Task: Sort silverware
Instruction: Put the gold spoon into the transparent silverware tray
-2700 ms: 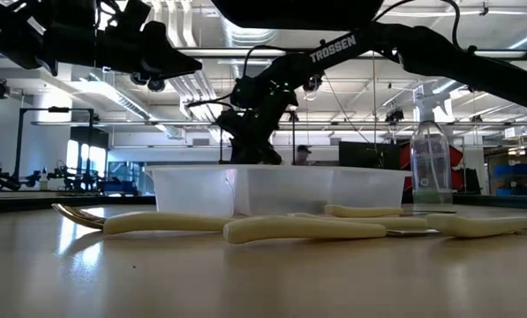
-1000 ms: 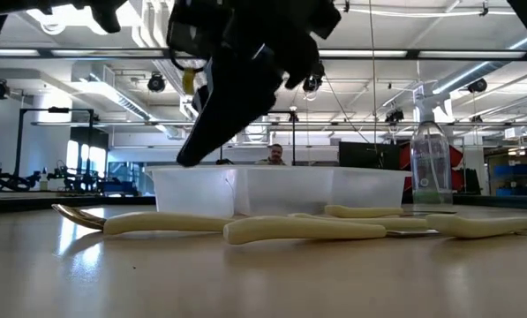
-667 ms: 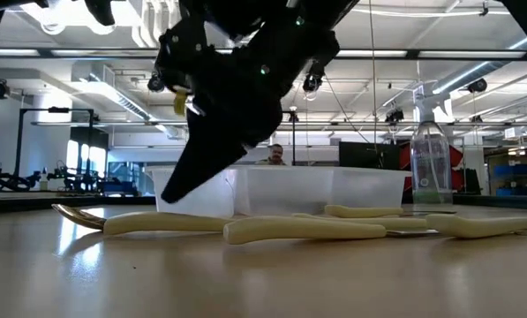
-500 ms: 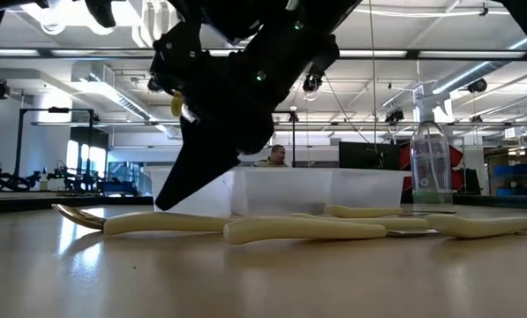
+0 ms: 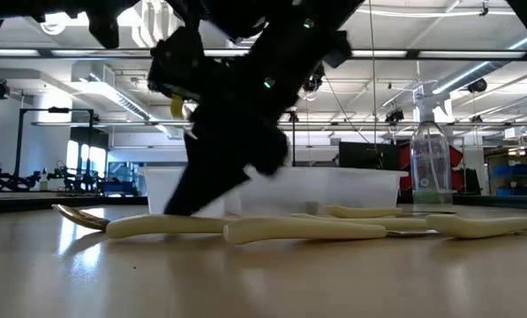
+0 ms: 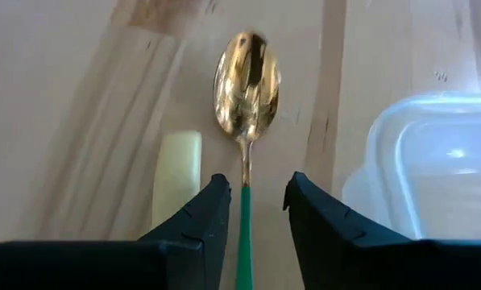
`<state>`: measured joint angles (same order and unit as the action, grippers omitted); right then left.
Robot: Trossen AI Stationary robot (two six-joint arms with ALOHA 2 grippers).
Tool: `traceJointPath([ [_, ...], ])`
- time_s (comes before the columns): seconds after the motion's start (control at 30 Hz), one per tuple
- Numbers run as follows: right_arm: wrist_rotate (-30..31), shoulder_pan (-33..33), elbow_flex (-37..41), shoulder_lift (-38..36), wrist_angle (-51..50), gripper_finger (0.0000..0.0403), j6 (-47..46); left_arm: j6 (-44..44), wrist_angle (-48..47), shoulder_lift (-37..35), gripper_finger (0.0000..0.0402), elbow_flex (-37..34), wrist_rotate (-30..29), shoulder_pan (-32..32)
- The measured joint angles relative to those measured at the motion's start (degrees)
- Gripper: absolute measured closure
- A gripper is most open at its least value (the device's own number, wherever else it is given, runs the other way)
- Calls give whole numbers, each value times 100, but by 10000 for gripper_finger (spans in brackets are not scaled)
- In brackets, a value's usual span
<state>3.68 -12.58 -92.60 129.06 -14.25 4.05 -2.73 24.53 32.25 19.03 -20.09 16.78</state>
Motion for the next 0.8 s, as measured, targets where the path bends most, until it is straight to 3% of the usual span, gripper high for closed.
traceJointPath([
  [0.23, 1033, -664, 29, -242, -73, 277, 470, -111, -338, -174, 244, 0, 123, 0],
  [0.6, 1010, -397, 29, 150, 428, 308, -1210, 21, -417, -234, 244, 0, 122, 0],
  [0.7, 695, -349, 9, 194, 473, 319, -1327, -64, -555, -241, 244, 0, 124, 1],
  [0.8, 764, -403, 2, 270, 477, 332, -1201, -101, -631, -236, 244, 0, 128, 1],
])
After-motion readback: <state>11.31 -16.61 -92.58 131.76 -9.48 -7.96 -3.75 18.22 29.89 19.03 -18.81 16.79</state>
